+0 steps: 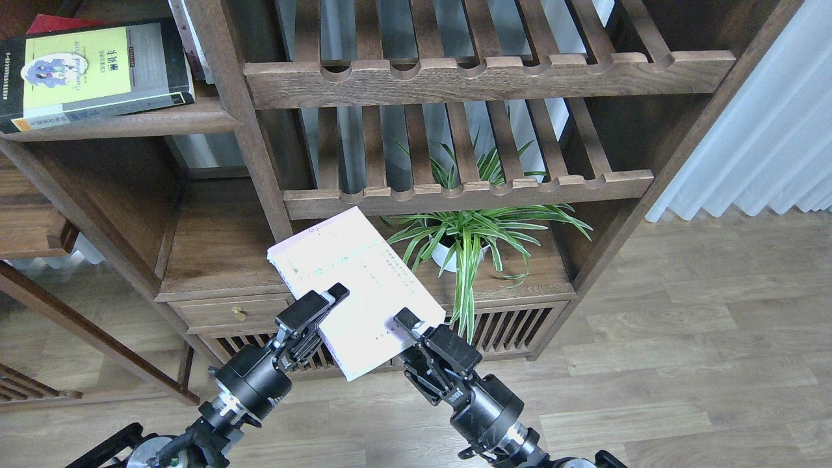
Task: Organize books on shelf
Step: 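Hold the white book with the left gripper and release the right, then carry the white book with the left gripper up to the upper shelf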
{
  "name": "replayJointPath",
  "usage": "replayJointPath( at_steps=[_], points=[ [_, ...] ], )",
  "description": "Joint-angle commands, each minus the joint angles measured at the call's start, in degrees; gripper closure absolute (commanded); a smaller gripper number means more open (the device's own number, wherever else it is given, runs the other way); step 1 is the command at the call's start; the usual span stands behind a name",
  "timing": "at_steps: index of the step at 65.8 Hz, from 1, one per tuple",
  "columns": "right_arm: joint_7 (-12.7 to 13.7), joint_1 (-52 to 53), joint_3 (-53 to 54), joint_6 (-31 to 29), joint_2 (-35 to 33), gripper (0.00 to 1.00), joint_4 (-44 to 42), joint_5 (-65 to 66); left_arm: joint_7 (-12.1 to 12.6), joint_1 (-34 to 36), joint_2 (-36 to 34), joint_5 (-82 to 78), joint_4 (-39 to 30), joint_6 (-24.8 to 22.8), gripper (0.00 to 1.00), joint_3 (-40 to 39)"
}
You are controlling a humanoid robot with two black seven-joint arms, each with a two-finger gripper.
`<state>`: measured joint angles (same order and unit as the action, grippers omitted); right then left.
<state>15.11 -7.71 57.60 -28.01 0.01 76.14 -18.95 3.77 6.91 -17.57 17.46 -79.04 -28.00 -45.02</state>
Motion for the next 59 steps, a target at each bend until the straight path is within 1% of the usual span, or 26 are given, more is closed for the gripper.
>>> replayJointPath(
  at_steps=[1, 10, 21, 42, 54, 59],
  points=[
    [-0.4, 0.1, 3.7, 0.0, 0.0, 0.04, -0.4, 0.1, 0.1, 0.3, -3.3, -0.5, -0.1, 0.0, 0.98, -0.7],
    [-1.6, 0.4, 4.4, 0.8, 0.0, 0.03, -0.1, 0.0, 0.0, 0.4, -6.1, -1.0, -0.1, 0.0, 1.00, -1.9],
    [-1.6, 0.4, 4.2, 2.2, 0.0, 0.03, -0.2, 0.1, 0.0, 0.3, -10.7, -1.1, -0.1, 0.0, 1.00, -3.3],
    [-1.6, 1.0, 3.6, 2.3, 0.0, 0.03, -0.3, 2.4, 0.1, 0.8, -18.2, -2.3, -0.1, 0.0, 1.00, -7.1],
    [-1.5, 1.6, 3.5, 2.3, 0.0, 0.03, -0.3, 2.5, 0.1, 3.1, -19.2, -2.4, -0.1, 0.0, 1.00, -8.2],
    [-1.5, 1.7, 3.4, 2.3, 0.0, 0.03, -0.3, 2.5, 0.1, 5.3, -19.7, -2.4, -0.1, 0.0, 1.00, -8.2]
  ],
)
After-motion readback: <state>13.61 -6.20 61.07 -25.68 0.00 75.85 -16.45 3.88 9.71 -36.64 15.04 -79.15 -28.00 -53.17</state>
